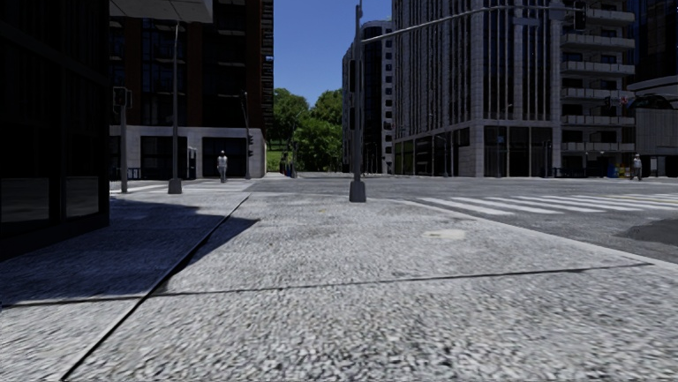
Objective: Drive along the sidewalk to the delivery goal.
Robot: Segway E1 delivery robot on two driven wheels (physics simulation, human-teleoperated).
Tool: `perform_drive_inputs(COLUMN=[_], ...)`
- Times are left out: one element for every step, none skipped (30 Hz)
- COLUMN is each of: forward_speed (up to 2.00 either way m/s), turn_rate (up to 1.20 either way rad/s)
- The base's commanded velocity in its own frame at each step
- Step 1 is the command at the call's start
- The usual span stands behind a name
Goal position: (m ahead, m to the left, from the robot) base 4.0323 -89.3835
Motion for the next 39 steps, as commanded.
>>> perform_drive_inputs(forward_speed=[2.00,2.00,2.00,2.00,2.00,2.00,2.00,2.00,2.00,2.00,2.00,2.00,2.00,2.00,2.00,2.00,2.00,2.00,2.00,2.00,2.00,2.00,2.00,2.00,2.00,2.00,2.00,2.00,2.00,2.00,2.00,2.00,2.00,2.00,2.00,2.00,2.00,2.00,2.00], turn_rate=[0.00,0.00,0.00,0.00,0.00,0.00,0.00,0.00,0.00,0.00,0.00,0.00,0.00,0.00,0.00,0.00,0.00,0.00,0.00,0.00,0.00,0.00,0.00,0.00,0.00,0.00,0.00,0.00,0.00,0.00,0.00,0.00,0.00,0.00,0.00,0.00,0.00,0.00,0.00])
